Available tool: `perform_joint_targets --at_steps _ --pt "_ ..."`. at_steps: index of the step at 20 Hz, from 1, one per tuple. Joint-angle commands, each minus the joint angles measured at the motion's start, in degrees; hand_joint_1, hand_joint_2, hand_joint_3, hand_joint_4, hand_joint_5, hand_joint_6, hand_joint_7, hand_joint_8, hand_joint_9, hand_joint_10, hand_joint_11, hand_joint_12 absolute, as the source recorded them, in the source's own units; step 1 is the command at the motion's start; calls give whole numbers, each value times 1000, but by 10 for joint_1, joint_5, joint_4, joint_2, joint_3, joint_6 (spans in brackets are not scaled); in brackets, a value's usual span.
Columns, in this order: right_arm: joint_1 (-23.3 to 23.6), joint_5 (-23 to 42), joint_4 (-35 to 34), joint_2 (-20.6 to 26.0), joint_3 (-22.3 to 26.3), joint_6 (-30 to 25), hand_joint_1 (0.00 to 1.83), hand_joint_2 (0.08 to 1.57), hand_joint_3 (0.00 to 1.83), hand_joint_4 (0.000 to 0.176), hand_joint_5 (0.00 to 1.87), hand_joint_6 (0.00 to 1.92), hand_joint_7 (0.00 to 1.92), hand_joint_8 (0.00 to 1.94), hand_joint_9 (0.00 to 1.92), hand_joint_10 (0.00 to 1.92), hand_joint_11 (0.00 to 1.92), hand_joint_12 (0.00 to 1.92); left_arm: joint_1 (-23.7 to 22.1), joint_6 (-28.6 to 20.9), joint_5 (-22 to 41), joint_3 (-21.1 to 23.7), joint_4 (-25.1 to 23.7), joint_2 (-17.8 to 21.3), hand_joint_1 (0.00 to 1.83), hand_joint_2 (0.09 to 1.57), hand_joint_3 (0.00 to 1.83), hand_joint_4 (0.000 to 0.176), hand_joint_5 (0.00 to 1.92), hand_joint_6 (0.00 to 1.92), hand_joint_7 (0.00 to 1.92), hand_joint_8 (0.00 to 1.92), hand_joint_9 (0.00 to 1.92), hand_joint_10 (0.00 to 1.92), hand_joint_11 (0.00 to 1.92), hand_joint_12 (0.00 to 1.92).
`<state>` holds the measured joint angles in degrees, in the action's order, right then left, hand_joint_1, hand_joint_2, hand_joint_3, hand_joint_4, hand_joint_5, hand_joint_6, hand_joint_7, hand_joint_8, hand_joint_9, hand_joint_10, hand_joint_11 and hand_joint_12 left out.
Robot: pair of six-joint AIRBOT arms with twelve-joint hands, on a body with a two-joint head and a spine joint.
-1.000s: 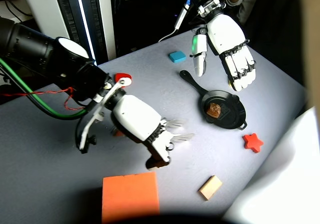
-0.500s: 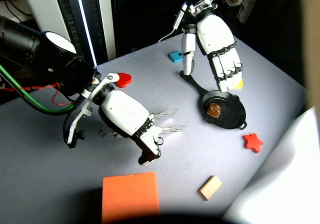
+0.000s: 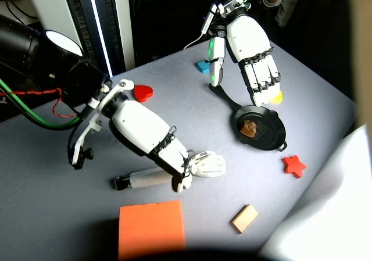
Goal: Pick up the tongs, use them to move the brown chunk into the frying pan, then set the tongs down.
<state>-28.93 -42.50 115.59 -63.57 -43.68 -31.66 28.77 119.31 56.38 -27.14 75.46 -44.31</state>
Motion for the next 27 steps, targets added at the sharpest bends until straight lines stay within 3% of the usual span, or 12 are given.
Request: perform_joint_targets --at_steps 1,4,10,12,14,15,16,17,18,19,21,27 --pt "11 -36 1 8 5 17 229 1001 0 0 11 2 64 5 40 35 0 153 -5 2 35 -1 -44 0 5 1302 0 0 45 6 104 6 98 8 0 284" --pt "34 -43 -39 31 27 33 199 991 0 0 31 9 95 10 68 31 0 153 -5 2 32 -1 -44 0 3 1304 0 0 53 4 104 1 101 3 0 320" --pt "95 -49 -114 122 90 58 93 1075 10 0 408 108 560 65 504 182 0 1254 -4 5 2 -4 -45 0 14 1298 0 0 121 11 158 5 150 8 0 394" --pt "116 -39 -115 175 118 59 117 1135 5 0 706 237 882 127 647 612 111 1547 -3 6 2 -4 -52 0 72 1301 0 0 274 41 312 27 264 31 0 608" --pt "124 29 -115 228 133 39 221 1200 7 0 990 369 1126 335 827 1017 402 1668 -3 6 2 -4 -56 0 100 1312 1 0 450 55 564 49 467 91 0 1054" --pt "129 76 -115 251 134 23 217 1240 7 0 1050 451 1107 545 819 1194 479 1733 -3 6 2 -5 -56 0 130 1333 0 0 582 62 714 115 523 398 0 1416" --pt "140 130 -116 280 136 16 222 1270 7 0 1029 598 1071 773 838 1288 526 1780 -5 5 3 -6 -56 0 176 1336 0 0 680 92 755 339 507 806 65 1588" --pt "145 145 -116 294 139 16 330 1279 4 0 978 793 1084 875 875 1290 566 1810 -5 5 4 -7 -56 0 187 1347 2 0 809 235 717 944 505 1305 191 1777" --pt "151 171 -116 316 144 22 341 1296 5 0 955 958 1106 959 912 1322 610 1818 -5 5 5 -9 -56 0 200 1349 1 0 778 658 701 1335 515 1595 278 1892" --pt "157 193 -116 332 149 34 373 1316 7 0 958 1234 1139 1240 986 1609 764 1900 -5 5 6 -10 -58 0 237 1357 2 0 725 1119 723 1576 563 1781 378 1915" --pt "165 240 -116 354 151 47 394 1372 16 0 995 1446 1247 1377 1141 1743 963 1920 -5 5 6 -12 -59 0 273 1379 6 0 796 1545 864 1741 731 1914 567 1921" --pt "207 462 -116 357 106 21 676 1449 29 0 1116 1868 1330 1731 1328 1921 1287 1921 -7 1 13 -17 -65 0 323 1520 16 0 943 1851 1078 1833 1036 1921 1006 1921"
